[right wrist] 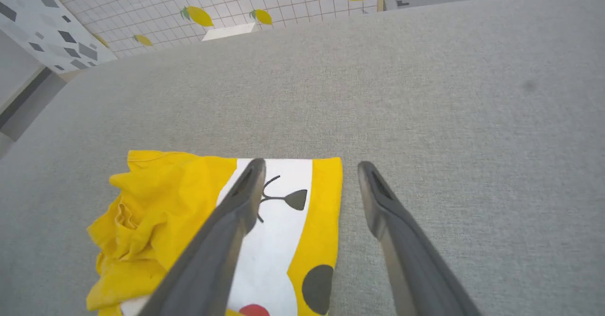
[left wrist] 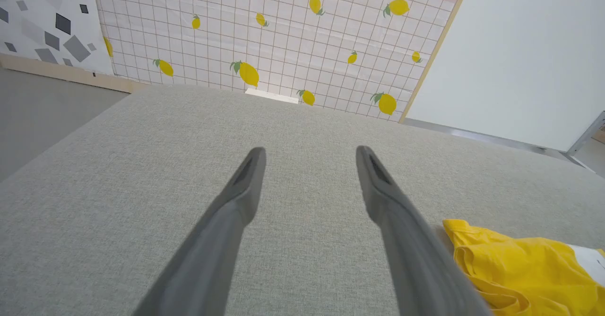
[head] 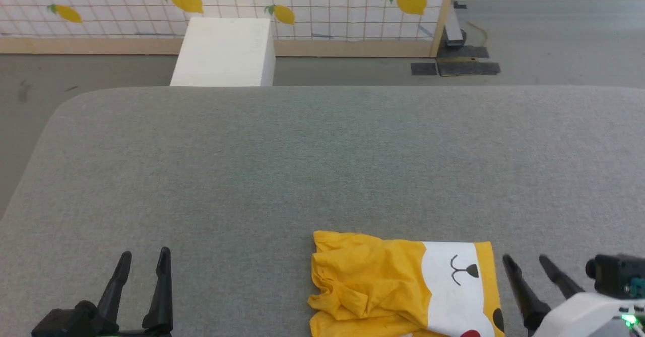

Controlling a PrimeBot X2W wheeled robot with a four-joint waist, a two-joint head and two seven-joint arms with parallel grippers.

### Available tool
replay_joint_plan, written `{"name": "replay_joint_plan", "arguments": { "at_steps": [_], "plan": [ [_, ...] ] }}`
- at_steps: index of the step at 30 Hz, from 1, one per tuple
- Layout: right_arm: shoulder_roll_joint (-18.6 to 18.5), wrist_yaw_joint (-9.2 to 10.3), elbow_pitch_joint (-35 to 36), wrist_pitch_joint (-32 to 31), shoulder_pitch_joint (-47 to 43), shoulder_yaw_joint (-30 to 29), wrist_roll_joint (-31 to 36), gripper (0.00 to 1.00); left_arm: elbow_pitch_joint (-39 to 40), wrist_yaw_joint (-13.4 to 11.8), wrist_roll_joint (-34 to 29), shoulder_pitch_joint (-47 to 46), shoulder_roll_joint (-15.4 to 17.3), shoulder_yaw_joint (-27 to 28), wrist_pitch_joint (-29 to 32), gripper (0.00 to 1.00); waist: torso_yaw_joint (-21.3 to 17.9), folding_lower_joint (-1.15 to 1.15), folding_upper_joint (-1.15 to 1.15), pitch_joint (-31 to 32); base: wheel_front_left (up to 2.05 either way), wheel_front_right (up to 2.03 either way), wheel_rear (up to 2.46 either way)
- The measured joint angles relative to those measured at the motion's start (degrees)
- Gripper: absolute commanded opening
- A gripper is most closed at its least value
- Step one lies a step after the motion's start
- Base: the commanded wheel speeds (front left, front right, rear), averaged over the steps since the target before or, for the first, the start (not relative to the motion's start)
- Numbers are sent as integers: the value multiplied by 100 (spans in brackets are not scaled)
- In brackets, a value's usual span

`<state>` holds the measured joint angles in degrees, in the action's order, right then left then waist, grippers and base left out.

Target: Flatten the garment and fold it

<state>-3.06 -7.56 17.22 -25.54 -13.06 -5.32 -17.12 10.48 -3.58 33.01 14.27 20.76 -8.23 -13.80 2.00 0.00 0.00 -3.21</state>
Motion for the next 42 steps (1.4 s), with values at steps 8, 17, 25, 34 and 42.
{"name": "replay_joint_plan", "arguments": {
  "at_steps": [8,17,25,34,42],
  "plan": [
    [5,0,-973,288,-75,-109,-236,100,13,49,-11,-2,75,-10,-12,100,-106,0,0,-150,0,0,0],
    [7,0,-1850,307,411,-93,-355,100,-10,76,-10,-21,146,-30,64,100,134,0,0,-274,0,0,0],
    [1,-3,-2370,-289,614,-167,-425,100,-47,104,16,-50,167,-42,112,100,326,0,0,-373,0,0,0],
    [-54,-3,-2564,-602,877,-265,-659,0,-76,124,67,-119,187,-73,119,100,417,0,0,-420,0,0,0],
    [1,-3,-2192,-782,838,-369,-513,0,-81,124,78,-137,218,-77,118,100,381,0,0,-398,0,0,0]
  ]
}}
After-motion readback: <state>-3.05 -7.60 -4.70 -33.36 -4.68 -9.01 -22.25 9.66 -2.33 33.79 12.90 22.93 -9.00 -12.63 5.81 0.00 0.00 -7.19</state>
